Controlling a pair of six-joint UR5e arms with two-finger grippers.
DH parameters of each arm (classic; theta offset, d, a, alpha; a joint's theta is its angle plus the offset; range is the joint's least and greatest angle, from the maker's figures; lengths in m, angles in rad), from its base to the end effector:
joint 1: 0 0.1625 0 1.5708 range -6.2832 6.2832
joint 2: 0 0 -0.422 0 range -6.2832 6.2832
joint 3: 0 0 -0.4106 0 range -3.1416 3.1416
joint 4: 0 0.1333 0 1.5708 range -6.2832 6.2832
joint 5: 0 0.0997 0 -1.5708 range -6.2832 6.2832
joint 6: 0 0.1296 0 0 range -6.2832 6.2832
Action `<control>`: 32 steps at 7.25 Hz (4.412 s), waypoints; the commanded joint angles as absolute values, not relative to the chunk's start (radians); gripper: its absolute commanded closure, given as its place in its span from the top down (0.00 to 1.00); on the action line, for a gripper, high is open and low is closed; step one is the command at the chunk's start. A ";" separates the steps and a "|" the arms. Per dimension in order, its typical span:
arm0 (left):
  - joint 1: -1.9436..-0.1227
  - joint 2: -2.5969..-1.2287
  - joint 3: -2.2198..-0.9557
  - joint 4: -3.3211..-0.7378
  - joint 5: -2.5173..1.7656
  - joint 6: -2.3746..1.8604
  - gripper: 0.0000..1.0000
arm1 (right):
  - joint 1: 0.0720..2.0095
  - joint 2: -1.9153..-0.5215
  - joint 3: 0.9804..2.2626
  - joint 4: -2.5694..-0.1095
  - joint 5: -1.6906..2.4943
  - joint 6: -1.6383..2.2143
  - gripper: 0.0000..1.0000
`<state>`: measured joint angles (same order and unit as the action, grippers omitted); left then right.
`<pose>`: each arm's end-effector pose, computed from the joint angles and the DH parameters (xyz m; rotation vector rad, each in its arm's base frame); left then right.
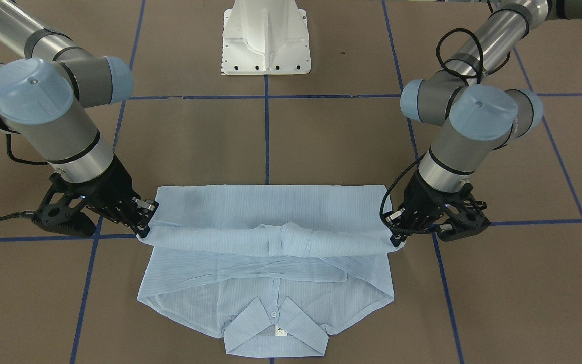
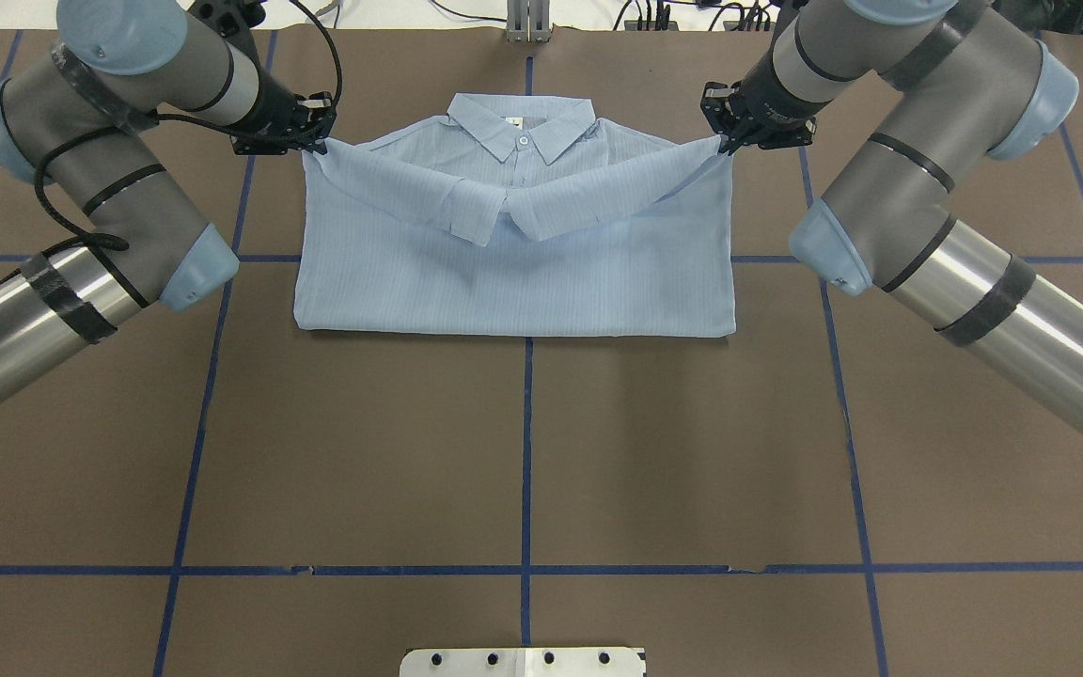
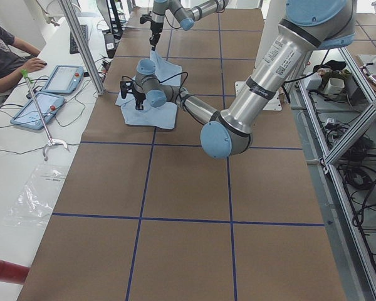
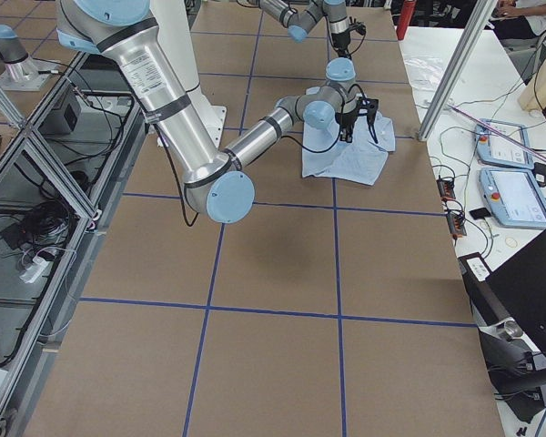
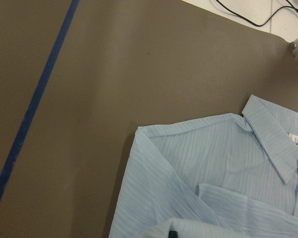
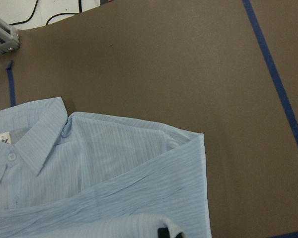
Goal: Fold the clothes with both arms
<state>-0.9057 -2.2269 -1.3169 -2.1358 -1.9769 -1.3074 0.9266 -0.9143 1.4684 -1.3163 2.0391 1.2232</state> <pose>0.4229 -0.6722 0.3216 0.2156 1.0067 -0.3888 -0.3961 -0.6520 0.2885 0.1169 -0.9044 0.3494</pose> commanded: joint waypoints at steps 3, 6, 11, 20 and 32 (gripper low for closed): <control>-0.907 -2.281 -1.137 -2.276 -1.973 -1.308 0.00 | 0.928 -0.767 1.225 -1.313 2.046 1.174 0.00; -0.907 -2.281 -1.106 -2.298 -1.971 -1.308 0.00 | 0.928 -0.775 1.189 -1.313 2.056 1.151 0.00; -0.905 -2.293 -1.089 -2.310 -1.967 -1.307 0.03 | 0.928 -0.785 1.189 -1.313 2.054 1.134 0.00; -0.907 -2.284 -1.109 -2.310 -1.967 -1.312 0.99 | 0.827 -1.044 1.423 -1.097 2.063 1.167 1.00; -0.904 -2.263 -1.114 -2.330 -1.967 -1.310 0.98 | 0.735 -1.156 1.561 -1.147 2.074 1.167 0.00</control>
<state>-0.9040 -2.2657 -1.1089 -2.3299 -1.9666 -1.3107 0.7387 -1.1354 1.5350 -1.1486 2.0713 1.1668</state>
